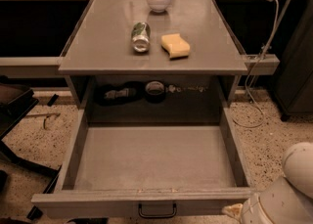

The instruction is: Close top drawer

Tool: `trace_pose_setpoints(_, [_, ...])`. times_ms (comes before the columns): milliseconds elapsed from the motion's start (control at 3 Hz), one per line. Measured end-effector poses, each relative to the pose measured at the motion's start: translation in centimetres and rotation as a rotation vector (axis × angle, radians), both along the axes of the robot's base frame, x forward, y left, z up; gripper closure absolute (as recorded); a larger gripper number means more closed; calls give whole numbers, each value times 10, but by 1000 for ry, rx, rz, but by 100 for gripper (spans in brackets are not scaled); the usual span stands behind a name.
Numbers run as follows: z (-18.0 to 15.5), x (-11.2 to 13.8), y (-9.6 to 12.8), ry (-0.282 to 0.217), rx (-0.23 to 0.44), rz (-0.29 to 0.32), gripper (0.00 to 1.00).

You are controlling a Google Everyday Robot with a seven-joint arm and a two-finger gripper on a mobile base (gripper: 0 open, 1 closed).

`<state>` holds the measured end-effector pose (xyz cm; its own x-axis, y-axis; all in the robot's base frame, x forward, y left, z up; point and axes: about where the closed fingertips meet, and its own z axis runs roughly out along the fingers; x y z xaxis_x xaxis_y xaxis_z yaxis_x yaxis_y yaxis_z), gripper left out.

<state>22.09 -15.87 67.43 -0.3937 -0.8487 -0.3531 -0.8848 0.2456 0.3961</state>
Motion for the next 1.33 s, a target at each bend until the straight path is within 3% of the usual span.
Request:
trace_pose_setpoints(333, [-12,11,10,10,16,22,0])
trace_pose_setpoints(667, [-12,37,22,-32,29,44,0])
trace_pose_setpoints(1000, [-8,72,31,-108,43,37,0])
trace_pose_setpoints(1333, [-8,72,30,-111,45,36,0])
